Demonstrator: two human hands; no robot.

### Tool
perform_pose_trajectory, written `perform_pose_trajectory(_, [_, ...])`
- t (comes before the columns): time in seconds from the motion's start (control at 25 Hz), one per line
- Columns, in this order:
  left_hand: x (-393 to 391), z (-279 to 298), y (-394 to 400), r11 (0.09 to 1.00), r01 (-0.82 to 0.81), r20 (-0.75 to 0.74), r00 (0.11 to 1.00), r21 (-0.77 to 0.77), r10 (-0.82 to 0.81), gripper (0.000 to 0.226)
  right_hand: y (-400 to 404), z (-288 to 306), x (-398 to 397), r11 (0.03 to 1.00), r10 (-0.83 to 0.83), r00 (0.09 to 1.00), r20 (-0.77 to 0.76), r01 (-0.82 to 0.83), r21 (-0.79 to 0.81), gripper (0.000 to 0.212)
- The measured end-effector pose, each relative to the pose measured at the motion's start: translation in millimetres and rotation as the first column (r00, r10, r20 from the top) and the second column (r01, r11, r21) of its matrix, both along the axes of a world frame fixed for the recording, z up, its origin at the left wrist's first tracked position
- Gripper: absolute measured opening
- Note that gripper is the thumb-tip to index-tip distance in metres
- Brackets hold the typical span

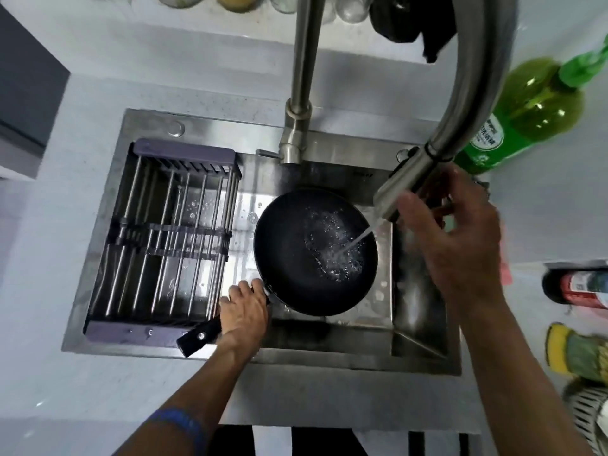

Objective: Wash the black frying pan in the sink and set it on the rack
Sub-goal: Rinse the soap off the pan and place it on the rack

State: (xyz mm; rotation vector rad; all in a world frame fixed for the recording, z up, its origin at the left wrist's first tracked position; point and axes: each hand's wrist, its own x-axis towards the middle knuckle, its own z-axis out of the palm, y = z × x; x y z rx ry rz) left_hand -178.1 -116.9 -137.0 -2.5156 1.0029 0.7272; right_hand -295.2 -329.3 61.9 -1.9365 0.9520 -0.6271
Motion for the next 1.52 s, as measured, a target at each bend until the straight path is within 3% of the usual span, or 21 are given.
perform_pose_trajectory(0.08, [-2,3,-7,0.999,0.033,-0.005,0.999,0.025,-0.033,0.035,-7,19,17,0.980,-0.112,0.989,-0.096,0.093,-0.177,0.026])
perform_pose_trajectory(0.24, [6,17,-7,0.974,0.227,-0.037,0.973,-0.021,-0.228,0.058,-17,30,23,0.988,-0.084,0.974,-0.210,0.054,-0.143,0.018])
perform_pose_trajectory(0.4, [22,45,-4,0.960,0.277,-0.108,0.954,-0.045,-0.280,0.065,-19,41,22,0.996,-0.023,0.969,-0.247,0.001,-0.091,0.023])
perform_pose_trajectory(0.52, [22,67,-1,0.980,0.108,-0.251,0.957,-0.167,-0.149,0.053,-23,40,23,0.997,-0.004,0.968,-0.250,-0.015,-0.075,0.027])
perform_pose_trajectory(0.64, [19,77,-1,0.962,-0.116,-0.454,0.891,-0.246,-0.009,0.049,-25,35,20,0.997,-0.004,0.972,-0.234,-0.014,-0.077,0.029])
perform_pose_trajectory(0.76, [18,83,-4,0.902,-0.339,-0.631,0.769,-0.268,0.102,0.045,-26,34,22,0.996,-0.009,0.977,-0.213,-0.009,-0.086,0.034])
perform_pose_trajectory(0.88, [16,87,-4,0.801,-0.564,-0.821,0.542,-0.198,0.178,0.045,-26,32,21,0.996,-0.004,0.980,-0.200,-0.014,-0.086,0.035])
perform_pose_trajectory(1.08, [6,73,5,0.761,-0.624,-0.848,0.489,-0.178,0.202,0.052,-27,29,20,0.997,0.000,0.977,-0.212,-0.016,-0.076,0.034])
perform_pose_trajectory(1.32, [-1,75,-5,0.732,-0.665,-0.874,0.435,-0.149,0.218,0.042,-23,27,24,0.994,0.017,0.976,-0.215,-0.039,-0.100,0.035])
perform_pose_trajectory(1.52, [-3,65,-16,0.734,-0.666,-0.892,0.404,-0.135,0.203,0.032,-20,17,16,0.995,0.091,0.980,-0.177,-0.084,0.050,0.031])
